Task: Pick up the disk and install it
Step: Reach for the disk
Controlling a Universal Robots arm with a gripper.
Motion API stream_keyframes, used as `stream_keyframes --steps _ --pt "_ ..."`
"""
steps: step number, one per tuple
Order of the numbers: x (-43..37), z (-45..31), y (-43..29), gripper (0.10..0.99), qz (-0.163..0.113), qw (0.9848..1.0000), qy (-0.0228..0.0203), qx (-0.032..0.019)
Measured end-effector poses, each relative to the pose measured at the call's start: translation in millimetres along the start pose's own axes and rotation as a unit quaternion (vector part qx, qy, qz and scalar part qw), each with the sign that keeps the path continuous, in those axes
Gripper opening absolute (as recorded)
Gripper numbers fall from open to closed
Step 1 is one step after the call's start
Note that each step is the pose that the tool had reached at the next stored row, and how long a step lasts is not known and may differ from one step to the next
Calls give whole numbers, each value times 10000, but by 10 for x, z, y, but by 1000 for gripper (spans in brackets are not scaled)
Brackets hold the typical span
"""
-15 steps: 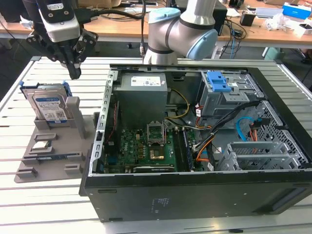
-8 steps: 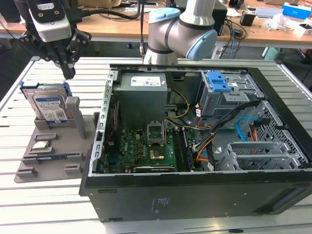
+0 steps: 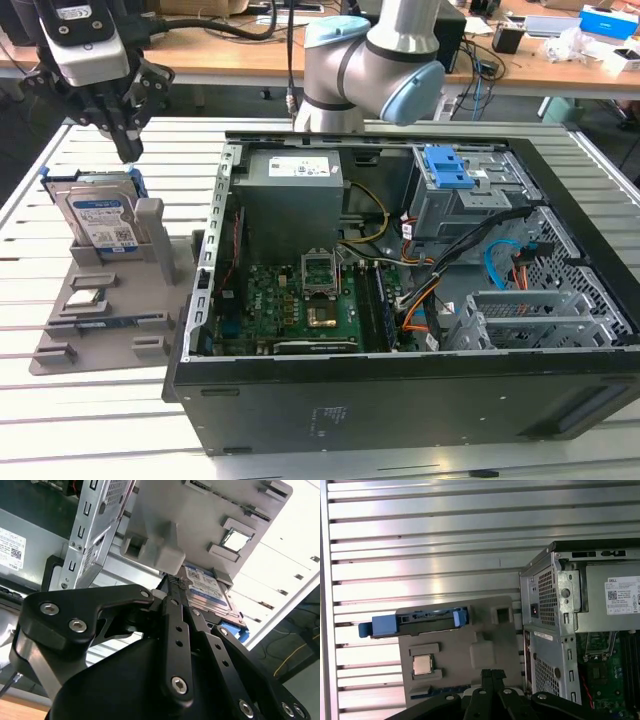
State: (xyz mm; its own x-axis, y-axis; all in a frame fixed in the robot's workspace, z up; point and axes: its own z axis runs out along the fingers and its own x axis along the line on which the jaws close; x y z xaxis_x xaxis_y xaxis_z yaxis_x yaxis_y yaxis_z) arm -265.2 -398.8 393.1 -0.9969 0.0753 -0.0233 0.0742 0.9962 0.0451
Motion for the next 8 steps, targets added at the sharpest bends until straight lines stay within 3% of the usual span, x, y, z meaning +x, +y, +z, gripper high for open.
stream_keyframes --steps 8 --pt "116 -3 -9 106 0 10000 0 0"
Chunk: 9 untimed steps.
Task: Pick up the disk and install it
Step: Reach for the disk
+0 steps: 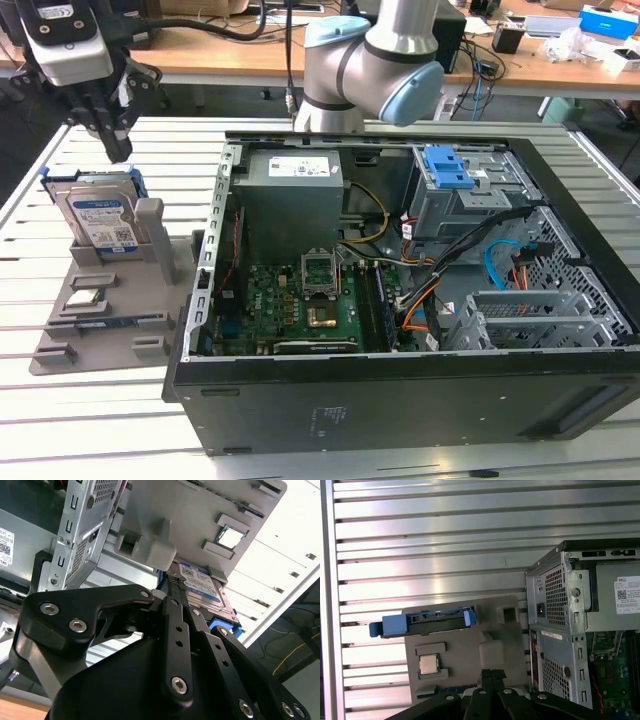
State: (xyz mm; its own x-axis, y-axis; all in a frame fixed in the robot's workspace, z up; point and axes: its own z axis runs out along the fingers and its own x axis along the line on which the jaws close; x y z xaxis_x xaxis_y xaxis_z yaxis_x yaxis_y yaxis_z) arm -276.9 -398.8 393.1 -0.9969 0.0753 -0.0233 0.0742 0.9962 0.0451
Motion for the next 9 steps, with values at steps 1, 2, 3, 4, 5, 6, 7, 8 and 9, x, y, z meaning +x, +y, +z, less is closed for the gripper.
stream_keyframes --steps 1,2,3,4,5,6,7,8,9 --pt "11 0 -1 106 0 10000 0 0" --pt "22 0 -2 106 0 10000 0 0" --pt "35 -1 -3 106 0 10000 0 0" --pt "56 -1 -4 106 0 10000 0 0" --pt "71 -2 -5 106 0 10000 0 0" --pt "81 -2 -6 106 -1 10000 -1 0" --pt "96 -2 -7 106 0 10000 0 0" --pt "109 -2 -8 106 0 10000 0 0" --pt "119 -3 -9 106 0 10000 0 0"
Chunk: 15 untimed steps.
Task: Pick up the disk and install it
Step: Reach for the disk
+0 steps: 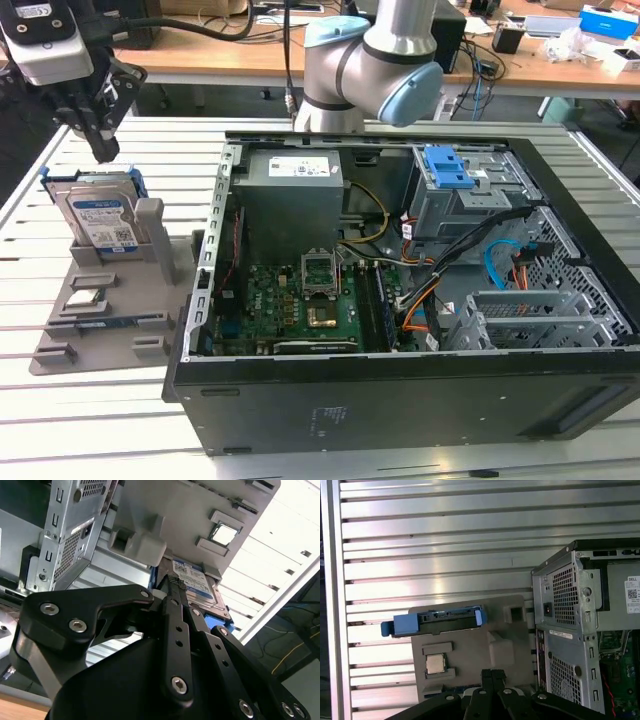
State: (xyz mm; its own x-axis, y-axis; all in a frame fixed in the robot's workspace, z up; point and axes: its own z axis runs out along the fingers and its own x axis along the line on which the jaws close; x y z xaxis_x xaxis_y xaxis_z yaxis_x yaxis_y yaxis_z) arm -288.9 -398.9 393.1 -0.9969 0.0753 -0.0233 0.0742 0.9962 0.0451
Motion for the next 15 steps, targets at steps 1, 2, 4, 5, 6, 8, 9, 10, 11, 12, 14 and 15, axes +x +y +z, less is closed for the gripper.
stream_keyframes --steps 1,2,4,5,6,8,9,10,11,12,14,15 --pt "8 0 -1 106 0 10000 0 0" --pt "18 -1 -1 106 0 10000 0 0" --pt "38 -1 -3 106 0 10000 0 0" --pt "49 -1 -3 106 0 10000 0 0" --pt "58 -2 -4 106 0 10000 0 0" --pt "86 -2 -6 106 0 10000 0 0" --pt "96 -2 -7 106 0 10000 0 0" --pt "115 -3 -8 106 0 10000 0 0" --pt "135 -3 -10 106 0 10000 0 0" --pt "144 -3 -11 106 0 10000 0 0" --pt "168 -4 -12 106 0 10000 0 0" --pt "190 -4 -14 106 0 10000 0 0"
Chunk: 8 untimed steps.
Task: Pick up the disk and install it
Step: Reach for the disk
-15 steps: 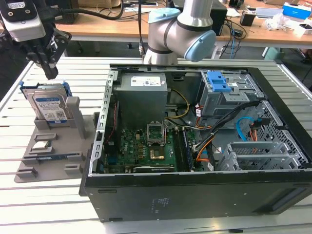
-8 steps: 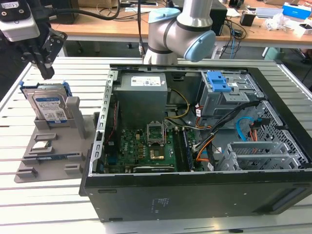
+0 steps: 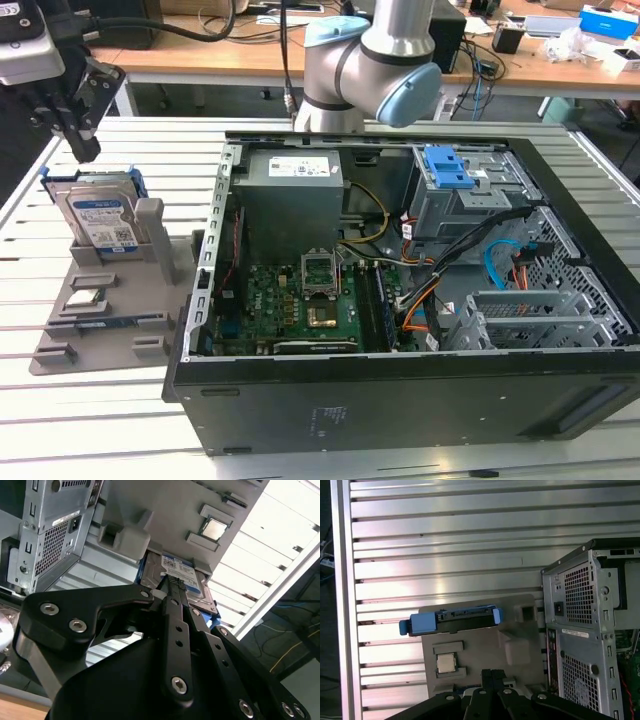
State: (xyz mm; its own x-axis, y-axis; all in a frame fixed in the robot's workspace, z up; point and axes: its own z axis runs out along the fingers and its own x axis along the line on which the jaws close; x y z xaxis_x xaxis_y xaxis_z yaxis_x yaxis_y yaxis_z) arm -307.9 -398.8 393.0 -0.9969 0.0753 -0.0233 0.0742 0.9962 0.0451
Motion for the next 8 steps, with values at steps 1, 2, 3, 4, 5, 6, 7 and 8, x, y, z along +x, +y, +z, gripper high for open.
stream_keyframes --steps 1,2,3,4,5,6,7,8 --pt "14 0 -1 106 0 10000 0 0" --pt "23 -1 -2 106 0 10000 0 0" --pt "33 -1 -3 106 0 10000 0 0" --pt "43 -1 -3 106 0 10000 0 0" --pt "65 -1 -5 106 0 10000 0 0" --pt "79 -2 -6 106 0 10000 0 0" --pt "93 -2 -7 106 0 10000 0 0" --pt "106 -2 -8 106 0 10000 0 0"
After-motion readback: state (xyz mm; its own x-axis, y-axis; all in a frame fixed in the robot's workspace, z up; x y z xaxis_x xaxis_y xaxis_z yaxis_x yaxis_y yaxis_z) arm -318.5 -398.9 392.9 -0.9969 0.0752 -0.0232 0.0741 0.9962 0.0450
